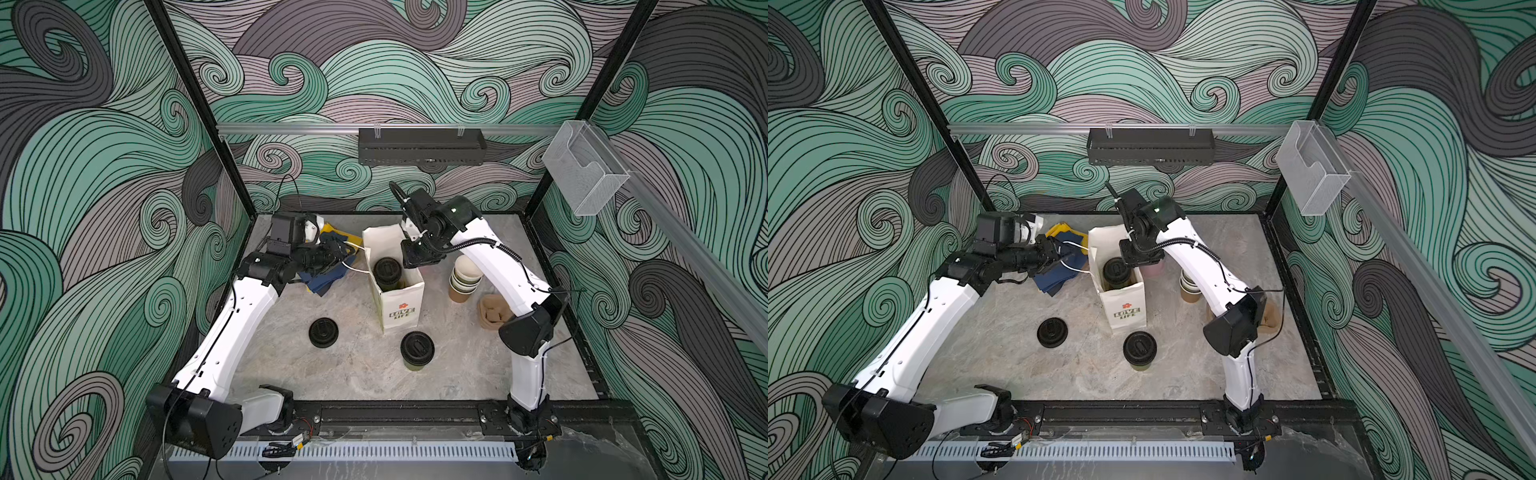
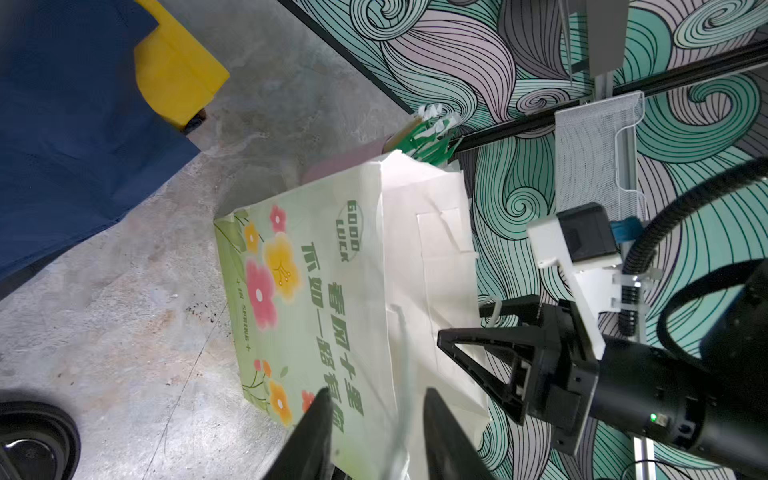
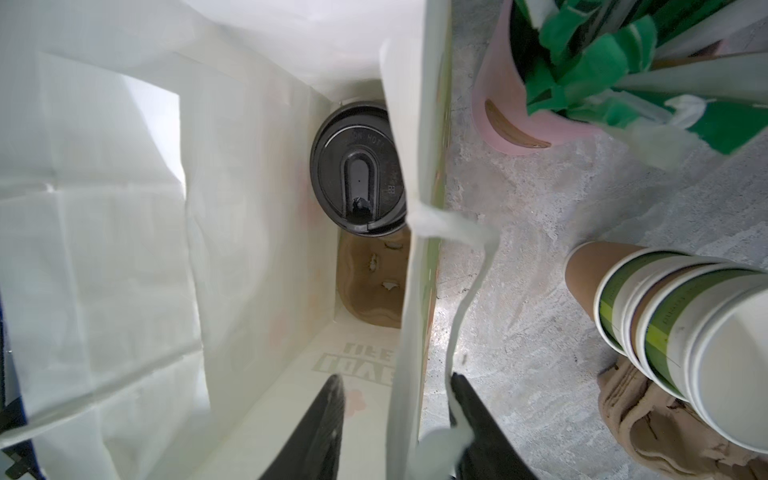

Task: Pack the takeout coffee

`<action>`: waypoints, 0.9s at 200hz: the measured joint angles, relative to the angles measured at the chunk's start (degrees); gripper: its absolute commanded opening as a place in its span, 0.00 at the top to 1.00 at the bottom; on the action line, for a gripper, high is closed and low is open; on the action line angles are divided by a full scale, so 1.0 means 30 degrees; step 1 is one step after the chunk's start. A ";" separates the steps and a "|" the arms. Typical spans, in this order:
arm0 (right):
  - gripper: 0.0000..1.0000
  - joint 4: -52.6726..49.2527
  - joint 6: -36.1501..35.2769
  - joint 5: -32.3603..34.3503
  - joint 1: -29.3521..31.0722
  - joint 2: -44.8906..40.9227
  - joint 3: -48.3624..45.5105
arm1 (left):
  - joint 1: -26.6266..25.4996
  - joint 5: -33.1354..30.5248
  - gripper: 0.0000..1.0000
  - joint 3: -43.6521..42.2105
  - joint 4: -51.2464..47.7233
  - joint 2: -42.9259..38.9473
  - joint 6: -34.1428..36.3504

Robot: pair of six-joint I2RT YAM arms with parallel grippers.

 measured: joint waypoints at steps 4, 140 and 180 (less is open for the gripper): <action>0.65 -0.0029 0.0087 0.0044 0.0000 -0.0022 0.0000 | 0.0000 0.0175 0.83 0.0000 0.0029 0.0000 0.0029; 0.83 0.0211 0.0466 -0.0605 0.0124 0.1450 0.2018 | 0.0000 0.1180 0.83 -0.2565 0.0503 -0.3563 -0.1894; 0.42 -0.0036 0.0474 -0.0452 0.0124 0.1778 0.2586 | 0.0000 0.0226 0.43 -0.2543 0.0452 -0.3446 -0.1858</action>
